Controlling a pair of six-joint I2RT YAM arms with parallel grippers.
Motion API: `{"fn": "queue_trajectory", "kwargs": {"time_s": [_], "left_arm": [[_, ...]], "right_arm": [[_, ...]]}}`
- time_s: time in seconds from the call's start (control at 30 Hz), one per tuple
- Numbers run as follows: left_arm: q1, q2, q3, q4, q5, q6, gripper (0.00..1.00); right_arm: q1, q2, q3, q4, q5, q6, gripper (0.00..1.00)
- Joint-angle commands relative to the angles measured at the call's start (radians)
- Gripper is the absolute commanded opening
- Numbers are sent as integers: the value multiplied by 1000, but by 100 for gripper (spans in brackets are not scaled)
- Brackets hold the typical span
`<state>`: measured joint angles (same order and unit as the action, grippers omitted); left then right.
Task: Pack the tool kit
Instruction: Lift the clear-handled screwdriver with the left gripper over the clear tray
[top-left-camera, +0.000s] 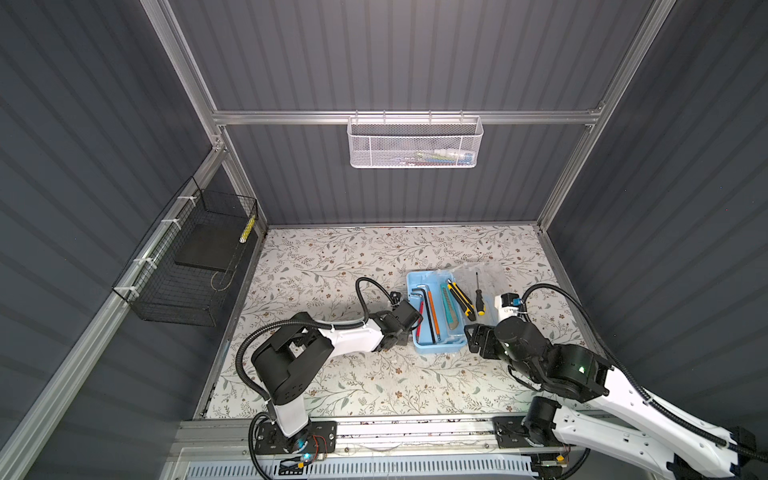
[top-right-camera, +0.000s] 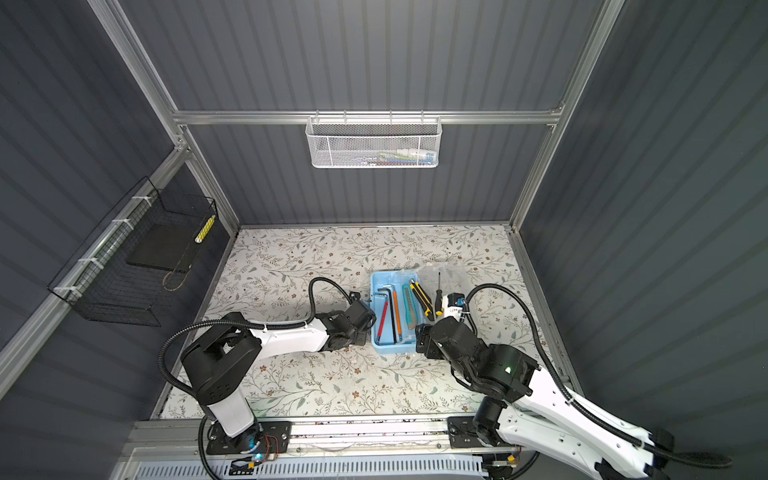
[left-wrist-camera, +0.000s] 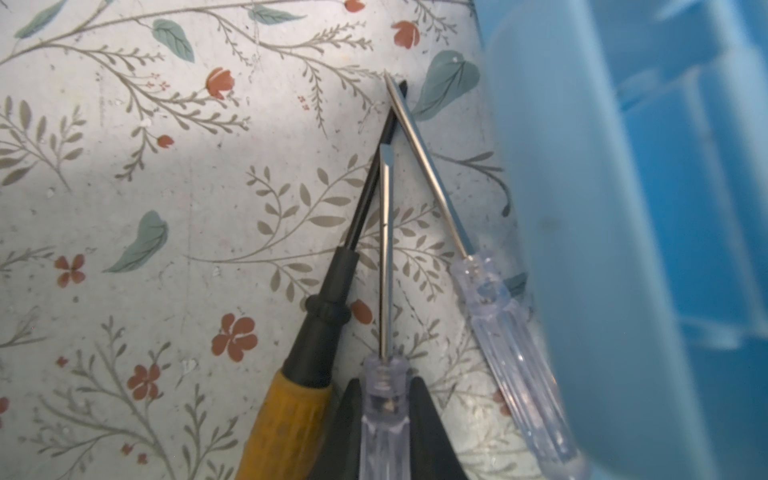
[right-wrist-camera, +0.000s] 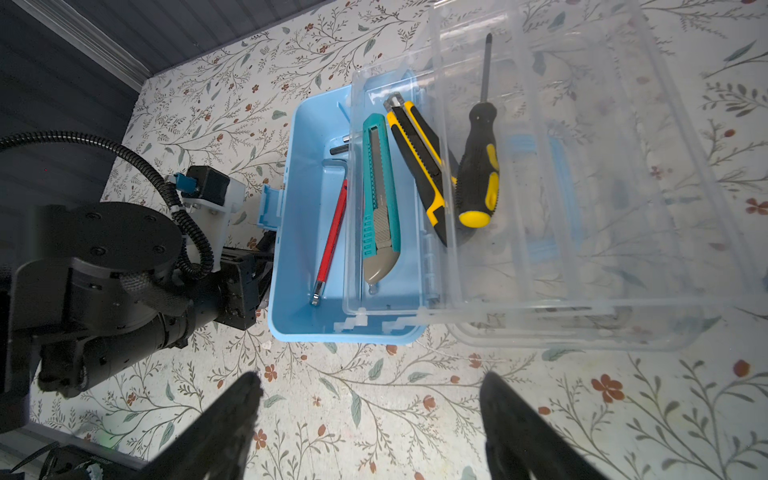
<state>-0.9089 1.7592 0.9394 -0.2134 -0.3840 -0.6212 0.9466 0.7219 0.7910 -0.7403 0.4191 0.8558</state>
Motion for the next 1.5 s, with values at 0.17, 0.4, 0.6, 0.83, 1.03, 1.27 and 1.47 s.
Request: {"fn": "queue_trajectory", "kwargs": {"time_s": [0.17,0.4,0.6,0.83,1.03,1.27,1.47], "left_arm": [[-2,-115,-34,-60,78,-11,0],[-4,-272,-28,-103,104,-51,0],[-9,-395,27,-175,31,-83,0],[-106,-384,125,-38,40,-114,0],[-179,-226,257,152,104,-165,0],[-202,-37,421,266,167,-211,0],[-208,85,546,292,190,-265,0]], "right_arm": [[-3,-17,-7,-2,18,7,82],[-3,-46,3,-9,14,12,82],[-4,-68,14,-13,20,11,82],[-3,-105,33,-36,65,27,81],[-3,-179,70,-107,154,63,81],[-3,-252,108,-187,215,80,81],[-3,-271,107,-211,214,84,81]]}}
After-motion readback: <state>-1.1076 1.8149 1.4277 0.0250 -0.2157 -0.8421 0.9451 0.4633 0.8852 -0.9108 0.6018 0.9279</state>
